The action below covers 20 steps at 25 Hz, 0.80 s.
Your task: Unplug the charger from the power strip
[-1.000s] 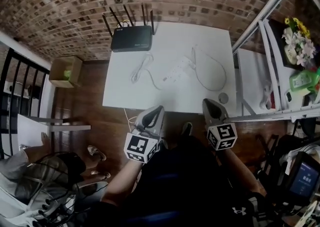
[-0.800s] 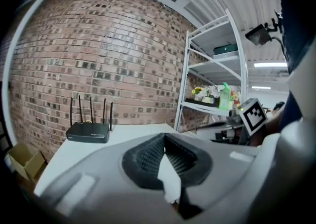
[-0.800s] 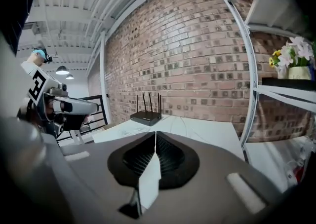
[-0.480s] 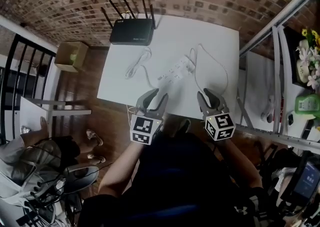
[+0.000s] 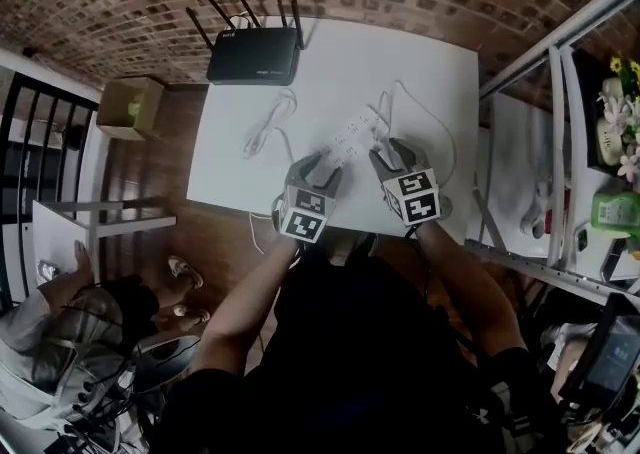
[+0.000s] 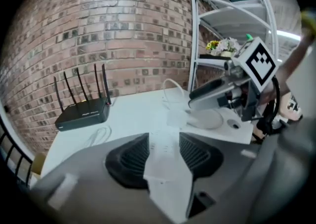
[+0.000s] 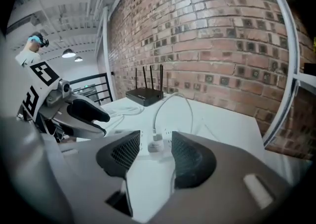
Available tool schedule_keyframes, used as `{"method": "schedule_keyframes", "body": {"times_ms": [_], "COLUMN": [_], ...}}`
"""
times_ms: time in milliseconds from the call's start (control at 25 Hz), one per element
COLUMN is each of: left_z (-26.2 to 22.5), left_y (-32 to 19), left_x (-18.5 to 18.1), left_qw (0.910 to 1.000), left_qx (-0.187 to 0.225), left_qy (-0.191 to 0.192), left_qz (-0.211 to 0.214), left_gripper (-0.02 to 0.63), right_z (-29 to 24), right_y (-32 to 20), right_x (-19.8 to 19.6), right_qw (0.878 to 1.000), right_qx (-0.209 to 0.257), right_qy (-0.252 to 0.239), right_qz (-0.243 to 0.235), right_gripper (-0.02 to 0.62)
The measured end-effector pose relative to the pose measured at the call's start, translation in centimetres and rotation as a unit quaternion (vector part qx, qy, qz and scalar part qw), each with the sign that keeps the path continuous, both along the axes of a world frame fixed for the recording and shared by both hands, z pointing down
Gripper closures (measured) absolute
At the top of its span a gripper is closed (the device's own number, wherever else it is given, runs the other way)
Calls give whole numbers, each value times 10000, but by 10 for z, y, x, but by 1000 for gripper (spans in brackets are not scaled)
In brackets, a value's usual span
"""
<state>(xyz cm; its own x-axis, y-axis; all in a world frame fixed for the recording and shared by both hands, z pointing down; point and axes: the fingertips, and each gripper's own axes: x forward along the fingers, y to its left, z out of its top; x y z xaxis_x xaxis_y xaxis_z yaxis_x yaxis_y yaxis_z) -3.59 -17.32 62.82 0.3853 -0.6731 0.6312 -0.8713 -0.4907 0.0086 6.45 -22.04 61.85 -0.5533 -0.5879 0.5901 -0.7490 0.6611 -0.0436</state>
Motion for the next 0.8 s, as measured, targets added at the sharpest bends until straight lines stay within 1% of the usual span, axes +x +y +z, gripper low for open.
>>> {"method": "schedule_keyframes", "body": {"times_ms": [120, 240, 440, 640, 800], "left_z": [19, 32, 50, 63, 65], "left_y": [-14, -25, -30, -29, -31], "left_x": [3, 9, 23, 24, 24], "left_qw": [9996, 9983, 9946, 9925, 9925], "left_qx": [-141, -244, -484, -620, -628], "left_qy": [-105, -184, -274, -328, -234], "left_qz": [228, 501, 879, 1001, 1027], "left_gripper": [410, 398, 394, 395, 394], "right_z": [23, 32, 36, 42, 46], "right_y": [-12, -19, -24, -20, -22], "right_x": [-12, -19, -21, -21, -20], "right_qw": [9993, 9980, 9962, 9945, 9935], "right_qx": [-185, -227, -329, -390, -429], "right_qy": [329, 593, 790, 964, 1047], "right_qz": [-45, -6, 173, 155, 126], "right_gripper": [363, 360, 360, 364, 365]}}
